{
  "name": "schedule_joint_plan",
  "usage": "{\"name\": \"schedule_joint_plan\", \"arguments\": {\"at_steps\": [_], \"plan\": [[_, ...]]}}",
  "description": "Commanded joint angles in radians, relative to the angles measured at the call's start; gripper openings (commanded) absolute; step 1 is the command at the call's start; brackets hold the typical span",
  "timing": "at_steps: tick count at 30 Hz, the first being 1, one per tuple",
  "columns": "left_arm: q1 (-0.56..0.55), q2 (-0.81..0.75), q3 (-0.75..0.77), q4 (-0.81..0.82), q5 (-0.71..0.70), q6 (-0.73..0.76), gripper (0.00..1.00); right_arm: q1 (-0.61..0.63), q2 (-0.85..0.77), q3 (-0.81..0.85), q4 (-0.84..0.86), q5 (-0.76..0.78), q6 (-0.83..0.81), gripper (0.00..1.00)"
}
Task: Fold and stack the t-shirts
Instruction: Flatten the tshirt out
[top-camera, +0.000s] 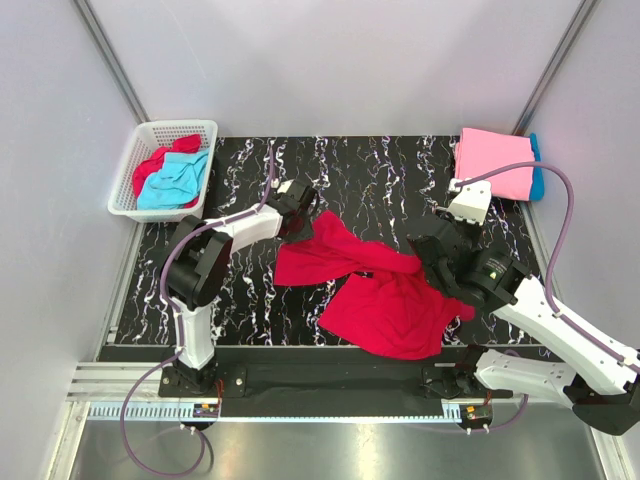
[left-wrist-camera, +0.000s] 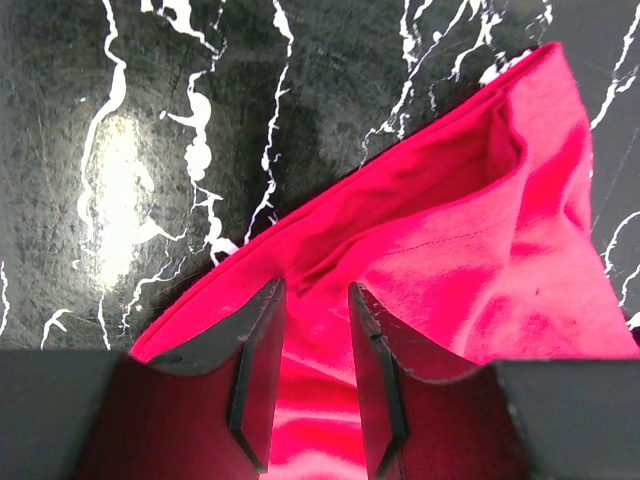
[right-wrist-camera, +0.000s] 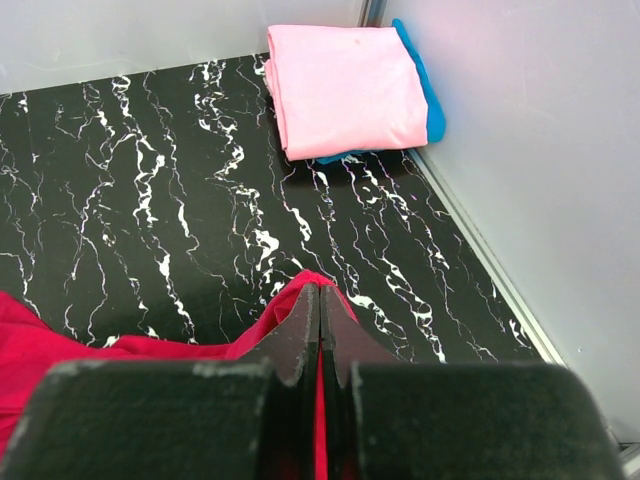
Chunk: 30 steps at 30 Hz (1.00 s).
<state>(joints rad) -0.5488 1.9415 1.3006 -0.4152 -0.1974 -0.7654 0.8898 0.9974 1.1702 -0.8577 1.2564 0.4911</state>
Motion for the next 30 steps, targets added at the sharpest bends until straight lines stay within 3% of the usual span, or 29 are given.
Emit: {"name": "schedule_joint_plan", "arguments": {"at_steps": [1, 5, 10, 16, 19, 25, 30], "plan": [[0.0, -0.039, 0.043, 0.055, -0.03, 0.017, 0.37, -0.008, 0.001, -0.001, 0.031, 0.005, 0.021, 0.0], [0.0, -0.015, 0.065, 0.055, -0.025, 0.018, 0.35, -0.009, -0.005, -0.001, 0.029, 0.006, 0.023, 0.0], [-0.002, -0.004, 0.069, 0.055, -0.01, 0.012, 0.08, -0.012, -0.009, -0.004, 0.029, 0.008, 0.015, 0.0], [0.0, -0.021, 0.055, 0.053, -0.007, 0.017, 0.07, -0.015, -0.017, -0.004, 0.031, 0.008, 0.015, 0.0], [-0.002, -0.023, 0.048, 0.05, -0.007, 0.017, 0.0, -0.014, -0.023, -0.009, 0.029, 0.003, 0.018, 0.0], [-0.003, -0.044, 0.04, 0.047, -0.022, 0.029, 0.0, -0.014, -0.026, -0.007, 0.029, 0.0, 0.014, 0.0], [-0.007, -0.206, 0.04, -0.022, -0.06, 0.073, 0.0, -0.015, -0.052, 0.034, 0.003, -0.006, -0.011, 0.0]]}}
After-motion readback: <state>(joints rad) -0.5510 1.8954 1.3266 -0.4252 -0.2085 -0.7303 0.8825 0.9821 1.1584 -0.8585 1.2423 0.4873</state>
